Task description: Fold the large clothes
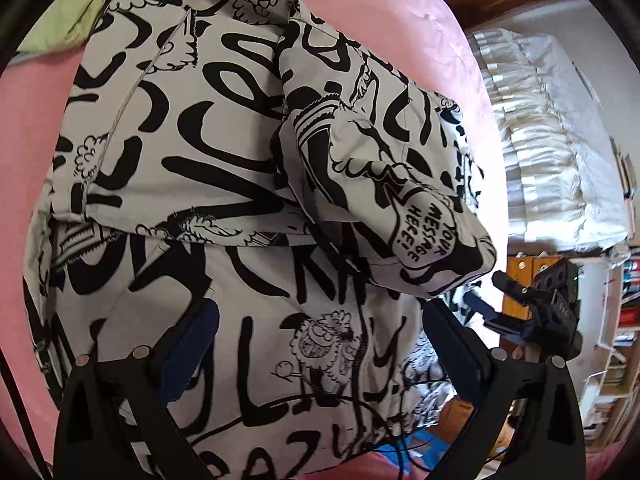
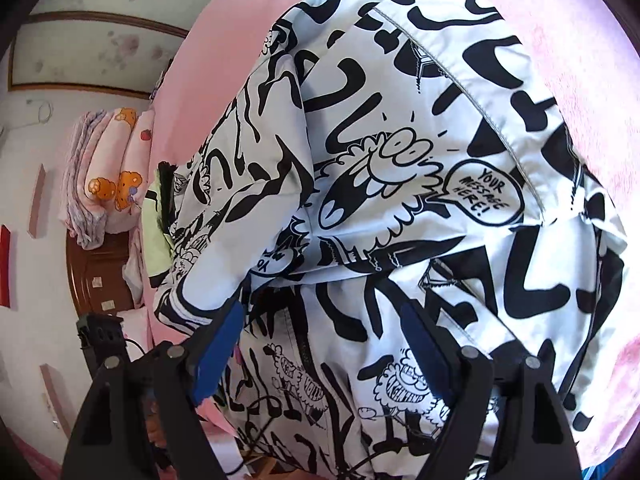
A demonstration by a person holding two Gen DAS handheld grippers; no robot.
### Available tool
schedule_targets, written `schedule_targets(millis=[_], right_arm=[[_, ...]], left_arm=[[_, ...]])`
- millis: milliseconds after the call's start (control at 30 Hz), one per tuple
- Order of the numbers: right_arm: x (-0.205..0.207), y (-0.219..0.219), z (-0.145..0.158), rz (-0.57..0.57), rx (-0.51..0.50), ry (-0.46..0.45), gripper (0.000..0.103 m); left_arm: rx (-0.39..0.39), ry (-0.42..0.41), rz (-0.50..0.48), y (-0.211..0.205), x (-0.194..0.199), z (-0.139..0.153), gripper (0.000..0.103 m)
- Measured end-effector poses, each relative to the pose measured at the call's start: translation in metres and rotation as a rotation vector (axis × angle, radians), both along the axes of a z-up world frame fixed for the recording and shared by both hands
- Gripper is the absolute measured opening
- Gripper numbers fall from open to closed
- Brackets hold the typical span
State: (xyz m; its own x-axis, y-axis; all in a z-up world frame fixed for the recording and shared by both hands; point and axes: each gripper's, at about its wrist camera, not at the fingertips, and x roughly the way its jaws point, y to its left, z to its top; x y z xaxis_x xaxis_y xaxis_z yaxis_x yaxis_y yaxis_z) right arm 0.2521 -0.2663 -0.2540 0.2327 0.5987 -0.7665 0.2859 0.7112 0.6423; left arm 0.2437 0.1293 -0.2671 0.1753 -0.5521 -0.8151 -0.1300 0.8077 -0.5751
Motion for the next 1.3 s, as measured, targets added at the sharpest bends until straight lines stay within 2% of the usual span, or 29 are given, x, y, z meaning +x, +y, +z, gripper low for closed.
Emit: schedule_targets(millis=[167,267,367,433,500,567,600,633,667,700,800,967,1100,1167,1233,1300], right_arm=[[-0.005,0.004,0.006,-0.089,0.072,0.012,0.082],[0.001,0.01,0.006,-0.152,0.155,0.018,0.082],[0.011,0.018,-0.004,-0.233,0.258,0.055,0.076],[0.014,0.022,-0.01,-0.281,0.291,0.082,0.062],[0.019,0.027,-0.015,-0.301,0.271,0.113,0.058],[0.026,0.031,-0.017,-0.302,0.245,0.115,0.048],[0.028,0.033,-0.018,-0.306,0.236,0.118,0.035],[0.031,0.035,-0.019,-0.311,0.232,0.125,0.019],[0.033,0.037,-0.02,-0.31,0.226,0.127,0.014],[0.036,0.039,-0.019,-0.309,0.21,0.127,0.013],[0.046,0.045,-0.012,-0.27,0.182,0.091,0.009],[0.071,0.058,0.008,-0.185,0.14,-0.022,0.007],[0.096,0.069,0.024,-0.105,0.07,-0.153,0.006],[0.103,0.075,0.026,-0.061,0.011,-0.196,0.006],[0.105,0.083,0.023,-0.003,-0.077,-0.209,0.006],[0.1,0.088,0.015,0.033,-0.121,-0.213,0.006]], left_arm=[[-0.101,0.019,0.097,-0.002,0.005,0.009,0.101],[-0.143,0.028,0.141,-0.013,0.017,0.013,0.101],[-0.137,0.05,0.178,-0.02,0.028,0.01,0.099],[-0.119,0.072,0.212,-0.021,0.036,0.005,0.097],[-0.112,0.112,0.257,-0.022,0.044,-0.003,0.088],[-0.113,0.166,0.291,-0.02,0.049,-0.015,0.068],[-0.119,0.183,0.303,-0.021,0.052,-0.019,0.06],[-0.113,0.198,0.308,-0.022,0.054,-0.023,0.042],[-0.105,0.212,0.306,-0.024,0.058,-0.026,0.023],[-0.103,0.21,0.304,-0.026,0.061,-0.026,0.018],[-0.07,0.152,0.277,-0.033,0.07,-0.015,0.011],[0.003,-0.024,0.225,-0.044,0.096,0.021,0.009],[0.088,-0.162,0.168,-0.053,0.107,0.034,0.008],[0.137,-0.18,0.141,-0.057,0.106,0.029,0.008],[0.155,-0.172,0.14,-0.053,0.1,0.019,0.008],[0.172,-0.188,0.144,-0.051,0.09,0.01,0.008]])
